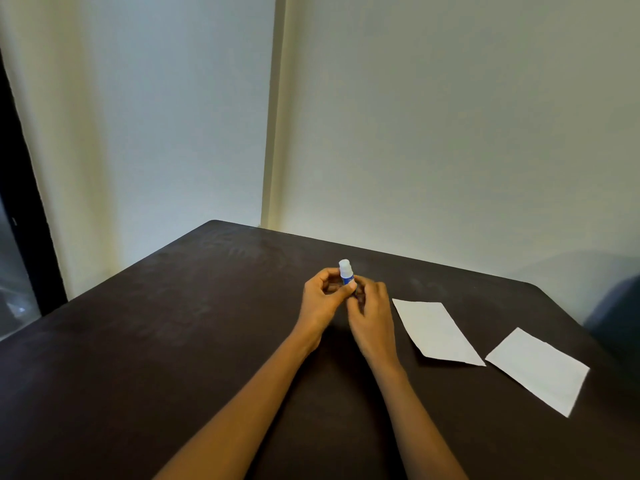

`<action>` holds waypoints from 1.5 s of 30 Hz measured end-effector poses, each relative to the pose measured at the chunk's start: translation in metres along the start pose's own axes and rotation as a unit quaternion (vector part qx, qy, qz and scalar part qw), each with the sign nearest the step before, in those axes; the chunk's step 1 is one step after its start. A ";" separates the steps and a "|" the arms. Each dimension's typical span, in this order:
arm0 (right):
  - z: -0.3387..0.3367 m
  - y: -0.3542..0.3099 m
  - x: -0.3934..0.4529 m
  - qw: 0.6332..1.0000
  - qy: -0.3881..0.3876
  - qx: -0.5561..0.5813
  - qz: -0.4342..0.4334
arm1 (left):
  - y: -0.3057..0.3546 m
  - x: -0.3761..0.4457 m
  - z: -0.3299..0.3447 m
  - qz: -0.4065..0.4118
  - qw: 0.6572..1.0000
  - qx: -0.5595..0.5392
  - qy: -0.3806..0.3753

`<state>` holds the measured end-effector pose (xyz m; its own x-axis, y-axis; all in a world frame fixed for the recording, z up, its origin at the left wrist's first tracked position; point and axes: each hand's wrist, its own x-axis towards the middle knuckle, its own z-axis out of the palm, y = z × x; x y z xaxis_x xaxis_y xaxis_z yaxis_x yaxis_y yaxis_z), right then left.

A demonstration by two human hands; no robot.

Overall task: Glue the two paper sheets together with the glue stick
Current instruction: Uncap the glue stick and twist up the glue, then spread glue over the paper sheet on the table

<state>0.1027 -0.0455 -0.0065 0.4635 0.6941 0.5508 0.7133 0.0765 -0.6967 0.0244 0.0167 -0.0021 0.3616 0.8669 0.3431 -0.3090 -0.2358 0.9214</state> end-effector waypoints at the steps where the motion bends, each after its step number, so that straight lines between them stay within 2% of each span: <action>1: 0.000 -0.001 -0.001 1.000 -0.017 -0.026 0.003 | -0.001 -0.001 0.000 0.011 0.999 0.045 0.006; 4: 0.000 0.000 0.000 0.996 -0.028 -0.071 0.040 | -0.003 -0.002 0.000 0.028 0.991 0.134 -0.014; 8: -0.002 0.003 0.001 0.993 -0.051 -0.070 0.082 | -0.006 -0.001 0.001 0.017 0.980 0.196 -0.031; 13: -0.001 0.005 0.000 0.991 -0.074 -0.071 0.086 | -0.009 -0.002 0.001 -0.008 0.978 0.207 -0.024; 18: -0.005 0.001 -0.006 0.993 -0.085 -0.053 0.060 | -0.005 -0.006 0.001 0.007 0.974 0.225 -0.028; 20: -0.012 -0.003 -0.011 0.995 -0.051 -0.066 0.047 | 0.002 -0.013 0.001 0.048 0.971 0.235 0.017; 23: -0.036 -0.003 -0.012 0.988 0.039 -0.145 0.034 | 0.014 -0.031 0.001 0.194 0.943 0.257 0.087; 25: -0.060 0.008 -0.009 0.975 0.084 -0.201 0.034 | 0.019 -0.047 0.011 0.251 0.933 0.252 0.055; 26: -0.074 0.015 -0.009 0.969 0.092 -0.227 0.039 | 0.019 -0.056 0.020 0.248 0.940 0.234 0.025; 27: -0.088 0.024 -0.009 0.962 0.095 -0.250 0.052 | 0.020 -0.066 0.030 0.210 0.954 0.212 -0.004; 29: -0.111 0.041 -0.013 0.954 0.095 -0.269 0.089 | 0.017 -0.077 0.053 0.054 0.983 0.169 -0.046; 31: -0.125 0.053 -0.020 0.956 0.081 -0.259 0.117 | 0.014 -0.076 0.074 -0.153 0.978 0.124 -0.071; 33: -0.127 0.059 -0.024 0.957 0.056 -0.253 0.127 | 0.016 -0.068 0.089 -0.266 0.962 0.044 -0.051; 37: -0.124 0.063 -0.025 0.952 0.027 -0.276 0.131 | 0.029 -0.048 0.112 -0.334 0.941 -0.062 -0.002; 39: -0.123 0.065 -0.025 0.949 0.012 -0.289 0.125 | 0.028 -0.040 0.119 -0.343 0.937 -0.070 0.020; 43: -0.123 0.068 -0.024 0.947 0.006 -0.300 0.112 | 0.018 -0.032 0.125 -0.323 0.944 0.053 0.033; 45: -0.123 0.069 -0.024 0.946 0.004 -0.303 0.118 | 0.014 -0.028 0.123 -0.313 0.942 0.118 0.012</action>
<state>0.2052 -0.1447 -0.0112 0.6501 0.6346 0.4179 0.7583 -0.5062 -0.4109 0.1181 -0.0646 0.0237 0.3864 0.8780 -0.2826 0.1639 0.2361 0.9578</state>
